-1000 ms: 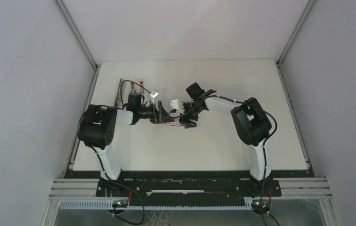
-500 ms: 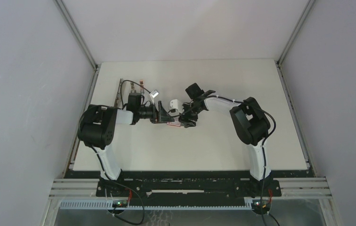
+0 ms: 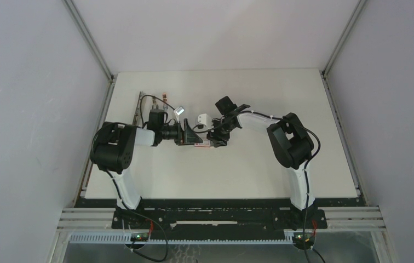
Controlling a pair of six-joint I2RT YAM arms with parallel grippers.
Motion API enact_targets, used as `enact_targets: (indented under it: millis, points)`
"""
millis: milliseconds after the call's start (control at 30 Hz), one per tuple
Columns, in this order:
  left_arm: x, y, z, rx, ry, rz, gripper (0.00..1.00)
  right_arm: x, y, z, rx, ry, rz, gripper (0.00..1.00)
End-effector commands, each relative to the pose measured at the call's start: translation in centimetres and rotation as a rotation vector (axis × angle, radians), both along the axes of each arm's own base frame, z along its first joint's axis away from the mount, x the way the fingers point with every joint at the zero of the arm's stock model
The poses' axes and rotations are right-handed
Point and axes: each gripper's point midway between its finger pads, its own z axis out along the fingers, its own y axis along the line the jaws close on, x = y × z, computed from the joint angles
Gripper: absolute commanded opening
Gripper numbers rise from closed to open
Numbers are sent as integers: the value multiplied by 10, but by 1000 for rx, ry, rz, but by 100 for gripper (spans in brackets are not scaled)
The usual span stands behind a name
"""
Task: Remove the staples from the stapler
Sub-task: Close the staple box at the center of the board.
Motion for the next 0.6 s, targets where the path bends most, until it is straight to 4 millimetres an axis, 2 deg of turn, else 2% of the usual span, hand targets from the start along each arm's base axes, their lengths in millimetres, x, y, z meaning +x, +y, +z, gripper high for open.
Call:
enact_targets:
  millis: [0,267,567]
  points:
    - [-1,1,5,-20,-13,-2,93,9,15,17,49,-18,-32,50]
    - [-1,1,5,-20,-11,1,93,1,16,19,56,0,-7,48]
    - [0,2,5,-20,-14,1,93,-3,11,17,41,-52,121,54]
